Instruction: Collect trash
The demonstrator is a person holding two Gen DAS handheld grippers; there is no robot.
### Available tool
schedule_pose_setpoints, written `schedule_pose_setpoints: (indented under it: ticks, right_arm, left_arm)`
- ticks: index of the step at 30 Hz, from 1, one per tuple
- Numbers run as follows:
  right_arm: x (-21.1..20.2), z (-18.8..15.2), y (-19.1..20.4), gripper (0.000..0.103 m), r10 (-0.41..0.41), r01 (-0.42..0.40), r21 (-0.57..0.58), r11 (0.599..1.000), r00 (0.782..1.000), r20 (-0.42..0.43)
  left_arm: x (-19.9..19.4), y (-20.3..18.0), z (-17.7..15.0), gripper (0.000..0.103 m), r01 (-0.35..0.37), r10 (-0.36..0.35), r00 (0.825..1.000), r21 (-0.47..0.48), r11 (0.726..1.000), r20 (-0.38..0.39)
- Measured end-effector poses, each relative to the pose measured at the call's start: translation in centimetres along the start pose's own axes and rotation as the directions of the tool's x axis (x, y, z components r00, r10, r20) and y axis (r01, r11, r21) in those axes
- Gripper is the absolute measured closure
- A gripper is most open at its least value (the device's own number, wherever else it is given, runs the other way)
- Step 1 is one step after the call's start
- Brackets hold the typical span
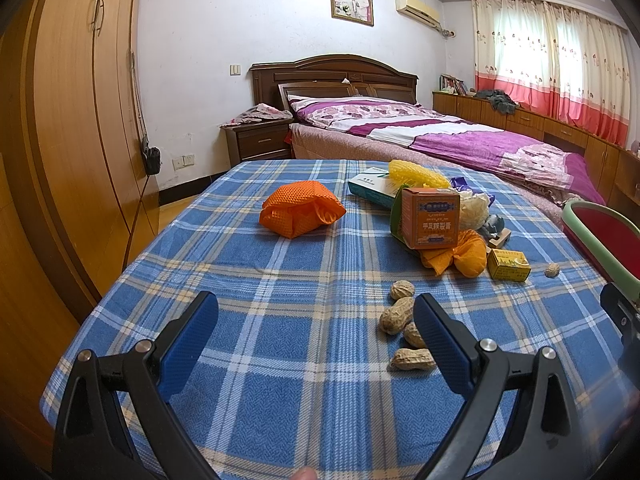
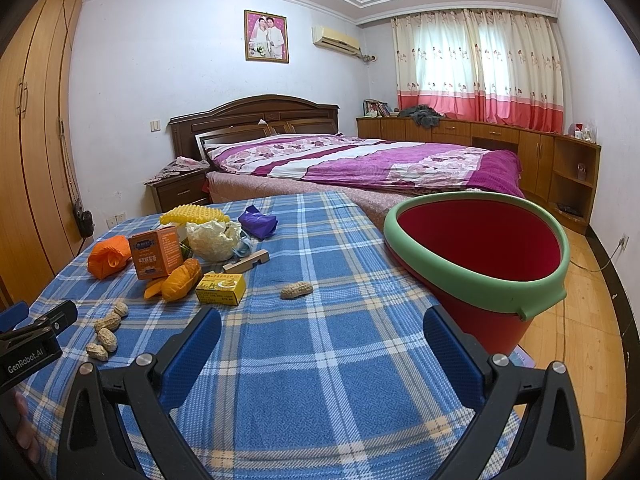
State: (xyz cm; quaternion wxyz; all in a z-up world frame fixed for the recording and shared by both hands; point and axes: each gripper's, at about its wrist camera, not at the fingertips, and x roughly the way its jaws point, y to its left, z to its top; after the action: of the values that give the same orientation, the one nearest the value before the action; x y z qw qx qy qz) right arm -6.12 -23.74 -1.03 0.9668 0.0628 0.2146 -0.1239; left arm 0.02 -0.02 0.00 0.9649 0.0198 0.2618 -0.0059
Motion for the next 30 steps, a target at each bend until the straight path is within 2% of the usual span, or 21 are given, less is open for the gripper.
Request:
schedule_pose_setpoints:
  ticks: [5, 12, 17, 24, 30]
  right_arm:
    - [0.3, -0.2, 0.0, 0.0, -0.003, 0.003, 0.011, 1.0, 1.0, -0.014]
    - [0.6, 0.3, -0.5, 0.0, 0.013, -0.012, 0.03, 0.999, 0.999, -0.039]
    - [1.4, 0.9, -0.7, 0.0, 0.026, -0.023, 0.034, 0.999, 0.996, -0.084]
    - [2.4, 2.5, -1.2, 0.0, 0.05, -0.043, 0.055, 0.998, 0.99, -0.135]
    - [3.6, 4.0, -1.0, 0.0, 0.06, -0.051, 0.055, 0.997, 0.983, -0.176]
  left_arm:
    - [0.2, 0.3, -0.2, 0.005, -0.002, 0.002, 1.0, -0.003, 1.0, -0.005]
    - [1.1, 0.8, 0.1, 0.006, 0.017, -0.019, 0.997, -0.027, 0.999, -0.074]
    - [1.7, 1.2, 0.7, 0.008, 0.002, -0.007, 0.995, -0.049, 0.999, -0.103]
    - [2.2, 2.3, 3.4, 0.008, -0.001, -0.005, 0.995, -0.064, 0.998, -0.103]
    - [4.5, 3.2, 6.6, 0.008, 0.001, -0.008, 0.993, -0.059, 0.998, -0.12]
